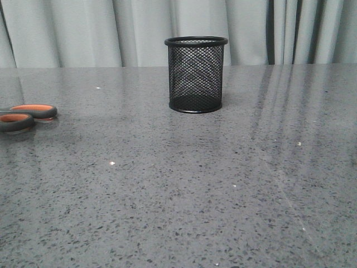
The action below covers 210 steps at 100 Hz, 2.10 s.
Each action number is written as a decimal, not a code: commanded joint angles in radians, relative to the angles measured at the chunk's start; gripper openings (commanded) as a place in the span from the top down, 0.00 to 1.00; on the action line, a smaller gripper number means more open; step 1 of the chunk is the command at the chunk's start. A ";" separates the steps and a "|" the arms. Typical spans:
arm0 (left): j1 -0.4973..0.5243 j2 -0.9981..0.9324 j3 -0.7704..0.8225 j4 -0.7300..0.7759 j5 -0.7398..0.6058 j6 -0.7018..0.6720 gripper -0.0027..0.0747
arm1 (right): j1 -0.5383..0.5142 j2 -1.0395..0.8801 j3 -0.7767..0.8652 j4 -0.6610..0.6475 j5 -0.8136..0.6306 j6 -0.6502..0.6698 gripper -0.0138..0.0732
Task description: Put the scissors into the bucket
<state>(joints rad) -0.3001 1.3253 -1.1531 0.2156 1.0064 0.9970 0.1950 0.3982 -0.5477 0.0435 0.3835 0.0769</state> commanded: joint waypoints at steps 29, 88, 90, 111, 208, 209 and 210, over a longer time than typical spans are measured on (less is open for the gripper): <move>-0.003 0.057 -0.114 0.071 0.059 0.006 0.52 | -0.005 0.015 -0.036 -0.010 -0.079 -0.006 0.90; 0.237 0.204 -0.225 -0.359 0.180 0.546 0.52 | 0.045 0.015 -0.036 -0.010 -0.106 -0.006 0.90; 0.237 0.214 -0.231 -0.364 0.179 0.551 0.52 | 0.047 0.015 -0.036 -0.010 -0.106 -0.006 0.90; 0.237 0.304 -0.270 -0.363 0.176 0.567 0.52 | 0.047 0.015 -0.036 -0.010 -0.100 -0.006 0.90; 0.336 0.394 -0.288 -0.409 0.069 0.568 0.52 | 0.047 0.015 -0.036 -0.010 -0.061 -0.006 0.90; 0.336 0.394 -0.288 -0.412 0.069 0.568 0.52 | 0.047 0.015 -0.036 -0.010 -0.061 -0.006 0.90; 0.336 0.394 -0.288 -0.411 0.063 0.568 0.52 | 0.047 0.015 -0.036 -0.010 -0.061 -0.006 0.90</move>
<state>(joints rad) 0.0352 1.7613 -1.4112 -0.1517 1.1006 1.5656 0.2402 0.3982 -0.5500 0.0435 0.3974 0.0769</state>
